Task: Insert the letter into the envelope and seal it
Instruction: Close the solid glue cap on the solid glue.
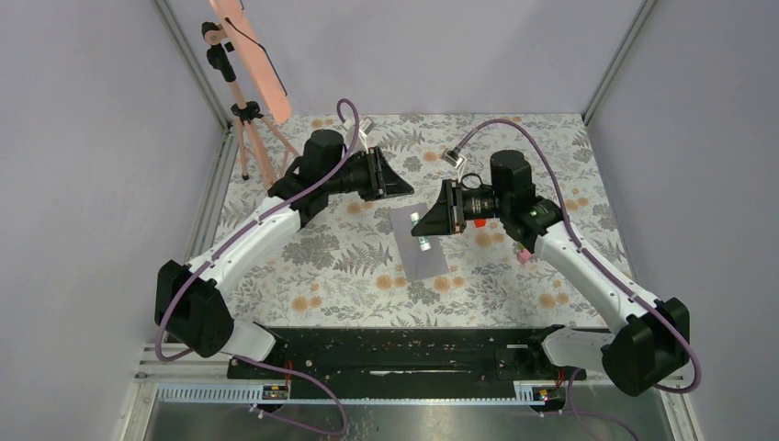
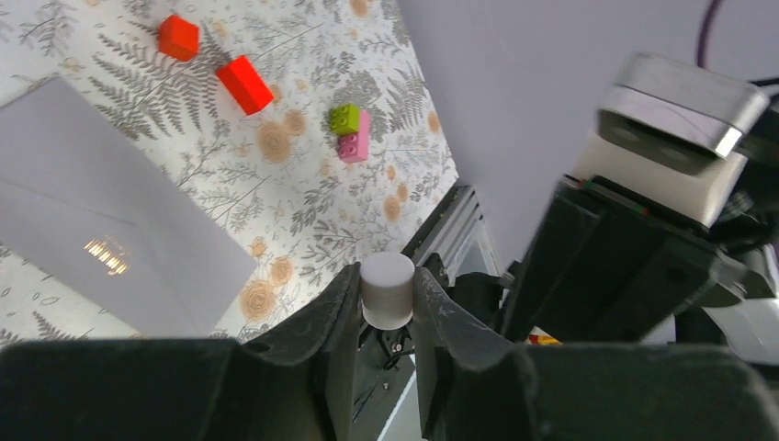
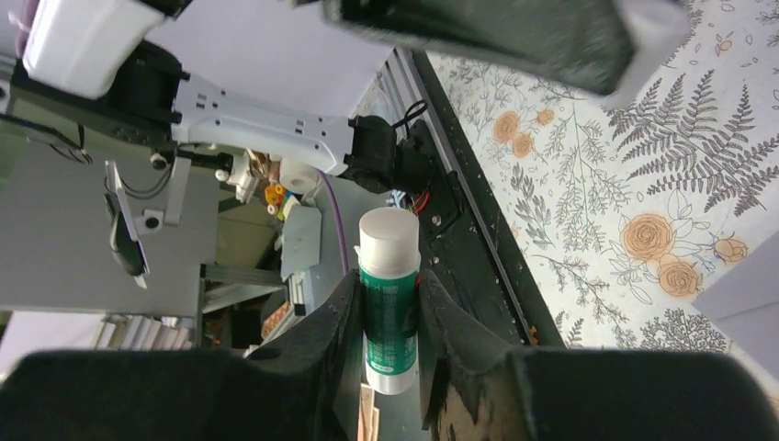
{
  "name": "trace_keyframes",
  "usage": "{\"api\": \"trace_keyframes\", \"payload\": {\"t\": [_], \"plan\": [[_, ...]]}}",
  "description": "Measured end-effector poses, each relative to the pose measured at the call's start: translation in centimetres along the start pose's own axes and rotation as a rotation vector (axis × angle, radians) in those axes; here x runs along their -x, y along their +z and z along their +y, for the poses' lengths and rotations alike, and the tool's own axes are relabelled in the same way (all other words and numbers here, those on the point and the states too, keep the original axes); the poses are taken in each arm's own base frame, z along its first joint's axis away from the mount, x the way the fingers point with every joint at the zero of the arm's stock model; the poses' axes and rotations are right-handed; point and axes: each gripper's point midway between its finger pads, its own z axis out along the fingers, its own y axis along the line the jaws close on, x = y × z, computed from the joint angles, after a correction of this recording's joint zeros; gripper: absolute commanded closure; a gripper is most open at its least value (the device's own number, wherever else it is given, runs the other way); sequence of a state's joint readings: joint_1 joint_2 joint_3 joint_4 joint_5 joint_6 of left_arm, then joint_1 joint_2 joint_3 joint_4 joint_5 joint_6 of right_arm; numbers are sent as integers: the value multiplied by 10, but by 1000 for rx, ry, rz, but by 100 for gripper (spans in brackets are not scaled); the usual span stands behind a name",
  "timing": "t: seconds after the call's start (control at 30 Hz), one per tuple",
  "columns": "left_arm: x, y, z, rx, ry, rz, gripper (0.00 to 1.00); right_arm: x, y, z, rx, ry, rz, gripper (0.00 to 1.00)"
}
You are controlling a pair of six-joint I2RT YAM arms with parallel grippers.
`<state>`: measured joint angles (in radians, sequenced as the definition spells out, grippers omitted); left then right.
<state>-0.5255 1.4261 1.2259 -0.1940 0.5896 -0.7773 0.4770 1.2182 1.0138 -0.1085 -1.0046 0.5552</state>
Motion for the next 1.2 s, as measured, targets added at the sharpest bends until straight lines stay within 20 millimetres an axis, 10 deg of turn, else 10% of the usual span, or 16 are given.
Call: {"api": "trace_keyframes", "payload": {"t": [0.4, 1.2], "plan": [[11, -12, -35, -126, 46, -46, 85, 32, 14, -15, -38, 80, -111, 100], [6, -9, -30, -149, 13, -48, 87, 47, 21, -32, -54, 137, -183, 100]]}}
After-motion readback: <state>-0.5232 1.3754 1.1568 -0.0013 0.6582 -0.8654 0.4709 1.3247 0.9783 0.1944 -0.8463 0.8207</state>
